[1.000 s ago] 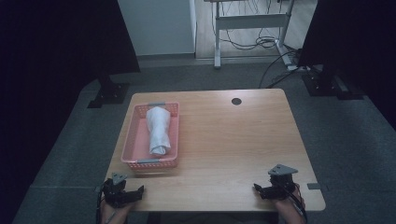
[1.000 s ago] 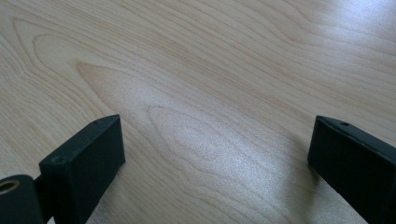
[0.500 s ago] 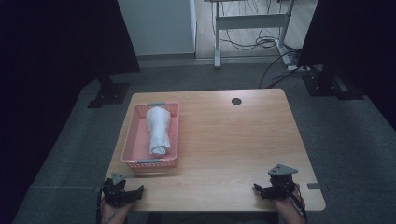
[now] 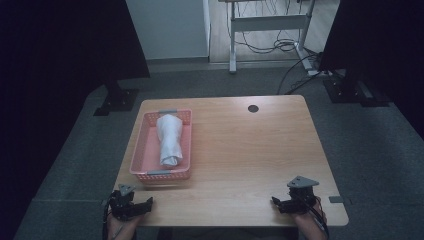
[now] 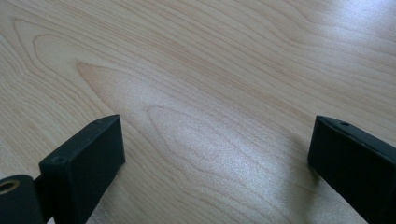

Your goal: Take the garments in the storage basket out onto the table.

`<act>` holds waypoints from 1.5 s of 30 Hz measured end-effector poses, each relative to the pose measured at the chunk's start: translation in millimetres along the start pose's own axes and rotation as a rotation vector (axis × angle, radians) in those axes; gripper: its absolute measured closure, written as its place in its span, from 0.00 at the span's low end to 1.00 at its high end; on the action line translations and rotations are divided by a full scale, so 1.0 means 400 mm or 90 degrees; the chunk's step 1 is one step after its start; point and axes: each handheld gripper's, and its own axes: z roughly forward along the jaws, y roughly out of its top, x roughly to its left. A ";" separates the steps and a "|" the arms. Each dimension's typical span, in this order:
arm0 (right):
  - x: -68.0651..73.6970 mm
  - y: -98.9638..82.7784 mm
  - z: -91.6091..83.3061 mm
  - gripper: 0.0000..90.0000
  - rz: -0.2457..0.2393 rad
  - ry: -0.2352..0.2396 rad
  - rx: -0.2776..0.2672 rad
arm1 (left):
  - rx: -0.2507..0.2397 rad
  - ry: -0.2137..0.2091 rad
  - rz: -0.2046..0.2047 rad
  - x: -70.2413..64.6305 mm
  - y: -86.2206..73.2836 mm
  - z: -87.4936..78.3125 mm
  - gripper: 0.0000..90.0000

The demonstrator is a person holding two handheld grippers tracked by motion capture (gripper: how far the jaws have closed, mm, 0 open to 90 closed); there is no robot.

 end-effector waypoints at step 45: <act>0.000 0.000 0.000 0.04 0.000 0.000 0.000 | -0.077 -0.013 -0.012 -0.017 0.125 -0.098 0.05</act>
